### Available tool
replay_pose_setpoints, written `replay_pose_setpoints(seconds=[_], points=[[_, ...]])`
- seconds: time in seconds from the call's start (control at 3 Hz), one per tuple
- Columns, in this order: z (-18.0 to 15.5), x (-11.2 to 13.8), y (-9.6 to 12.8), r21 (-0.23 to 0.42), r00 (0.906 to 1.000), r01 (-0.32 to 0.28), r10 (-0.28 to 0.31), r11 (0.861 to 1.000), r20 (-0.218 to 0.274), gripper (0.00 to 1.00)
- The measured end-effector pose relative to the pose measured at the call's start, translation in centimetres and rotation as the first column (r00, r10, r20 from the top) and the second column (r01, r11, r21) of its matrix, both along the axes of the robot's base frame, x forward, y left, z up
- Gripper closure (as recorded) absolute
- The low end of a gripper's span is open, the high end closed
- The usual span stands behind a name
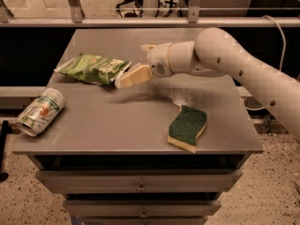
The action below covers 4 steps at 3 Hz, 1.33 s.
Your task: Move green jalapeno chip bag near 7up can
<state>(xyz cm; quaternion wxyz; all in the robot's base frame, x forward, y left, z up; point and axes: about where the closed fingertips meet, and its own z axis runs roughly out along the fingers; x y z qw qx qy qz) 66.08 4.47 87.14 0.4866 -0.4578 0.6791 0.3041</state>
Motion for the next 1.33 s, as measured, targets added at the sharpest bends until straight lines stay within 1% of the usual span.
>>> replay_pose_setpoints(seconds=[0.33, 0.67, 1.0, 1.33], points=[[-0.4, -0.4, 2.7, 0.006, 0.9990, -0.044, 0.044, 0.999, 0.005, 0.02], [-1.1, -0.5, 4.3, 0.013, 0.9981, -0.061, 0.061, 0.998, -0.010, 0.26], [-1.6, -0.6, 5.2, 0.020, 0.9977, -0.062, 0.062, 0.998, -0.026, 0.49], [-1.7, -0.7, 5.4, 0.026, 0.9978, -0.056, 0.057, 0.998, -0.033, 0.72]])
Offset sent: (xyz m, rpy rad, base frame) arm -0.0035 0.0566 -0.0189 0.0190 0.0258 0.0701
